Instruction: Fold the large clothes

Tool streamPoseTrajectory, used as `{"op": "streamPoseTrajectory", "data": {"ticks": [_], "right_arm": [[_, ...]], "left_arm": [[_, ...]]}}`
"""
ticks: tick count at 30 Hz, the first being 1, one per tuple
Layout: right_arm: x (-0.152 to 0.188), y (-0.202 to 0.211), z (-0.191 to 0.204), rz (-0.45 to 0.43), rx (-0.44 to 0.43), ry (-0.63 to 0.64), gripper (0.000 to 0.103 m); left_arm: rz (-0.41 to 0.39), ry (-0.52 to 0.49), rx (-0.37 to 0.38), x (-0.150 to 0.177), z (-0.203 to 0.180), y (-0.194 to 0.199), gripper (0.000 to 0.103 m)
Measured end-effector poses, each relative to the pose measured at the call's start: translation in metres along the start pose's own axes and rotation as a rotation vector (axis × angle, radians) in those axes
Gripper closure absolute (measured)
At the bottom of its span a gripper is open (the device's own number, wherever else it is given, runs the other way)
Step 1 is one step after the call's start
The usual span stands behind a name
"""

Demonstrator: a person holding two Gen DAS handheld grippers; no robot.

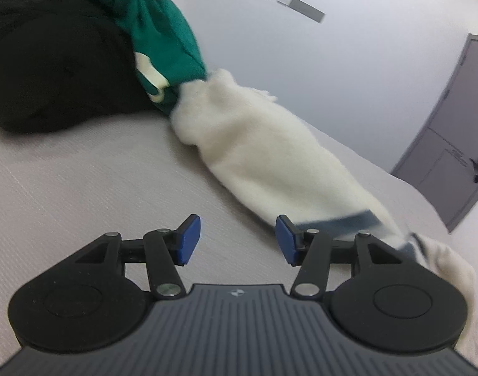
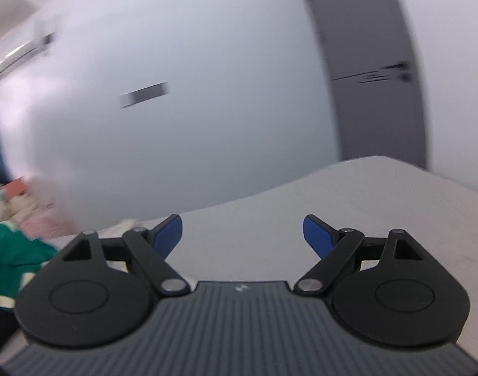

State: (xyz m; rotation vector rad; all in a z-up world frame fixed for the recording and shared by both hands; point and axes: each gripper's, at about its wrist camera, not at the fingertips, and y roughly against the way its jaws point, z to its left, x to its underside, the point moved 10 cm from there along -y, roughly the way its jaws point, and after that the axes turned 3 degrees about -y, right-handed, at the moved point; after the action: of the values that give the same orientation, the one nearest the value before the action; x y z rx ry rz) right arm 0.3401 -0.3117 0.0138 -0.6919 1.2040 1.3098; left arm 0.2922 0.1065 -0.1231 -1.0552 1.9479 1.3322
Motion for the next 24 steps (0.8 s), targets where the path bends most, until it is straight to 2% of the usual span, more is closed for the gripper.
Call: {"op": "streamPoseTrajectory", "data": {"ticks": [2, 6, 10, 13, 15, 17, 18, 19, 20, 21, 22, 24], "right_arm": [[0.008, -0.023, 0.038, 0.059, -0.101, 0.012, 0.017], [0.047, -0.078, 0.135, 0.217, -0.365, 0.056, 0.017], [0.099, -0.128, 0.225, 0.380, -0.543, 0.130, 0.018], [0.133, -0.172, 0.267, 0.450, -0.560, 0.199, 0.018], [0.147, -0.202, 0.279, 0.475, -0.511, 0.282, 0.018], [0.162, -0.212, 0.283, 0.532, -0.488, 0.297, 0.020], [0.165, -0.210, 0.281, 0.553, -0.500, 0.263, 0.032], [0.166, -0.203, 0.278, 0.563, -0.519, 0.235, 0.050], [0.165, -0.196, 0.274, 0.578, -0.549, 0.217, 0.062], [0.164, -0.182, 0.269, 0.584, -0.560, 0.219, 0.080], [0.160, -0.172, 0.264, 0.574, -0.566, 0.220, 0.085], [0.153, -0.147, 0.262, 0.549, -0.626, 0.222, 0.087]], "left_arm": [[-0.015, -0.003, -0.019, -0.008, 0.009, -0.007, 0.044], [-0.028, -0.008, -0.070, -0.019, 0.032, -0.027, 0.044], [-0.023, 0.023, -0.094, -0.020, 0.057, -0.044, 0.044], [-0.017, 0.063, -0.078, -0.018, 0.072, -0.057, 0.044], [-0.018, 0.075, -0.081, -0.017, 0.079, -0.065, 0.044], [-0.019, 0.084, -0.075, -0.016, 0.084, -0.074, 0.044], [-0.024, 0.088, -0.072, -0.017, 0.087, -0.077, 0.044], [-0.028, 0.094, -0.074, -0.018, 0.088, -0.079, 0.044], [-0.035, 0.105, -0.074, -0.019, 0.092, -0.080, 0.044], [-0.042, 0.116, -0.073, -0.020, 0.094, -0.080, 0.044], [-0.053, 0.135, -0.073, -0.022, 0.098, -0.080, 0.044], [-0.069, 0.171, -0.081, -0.026, 0.107, -0.076, 0.044]]}}
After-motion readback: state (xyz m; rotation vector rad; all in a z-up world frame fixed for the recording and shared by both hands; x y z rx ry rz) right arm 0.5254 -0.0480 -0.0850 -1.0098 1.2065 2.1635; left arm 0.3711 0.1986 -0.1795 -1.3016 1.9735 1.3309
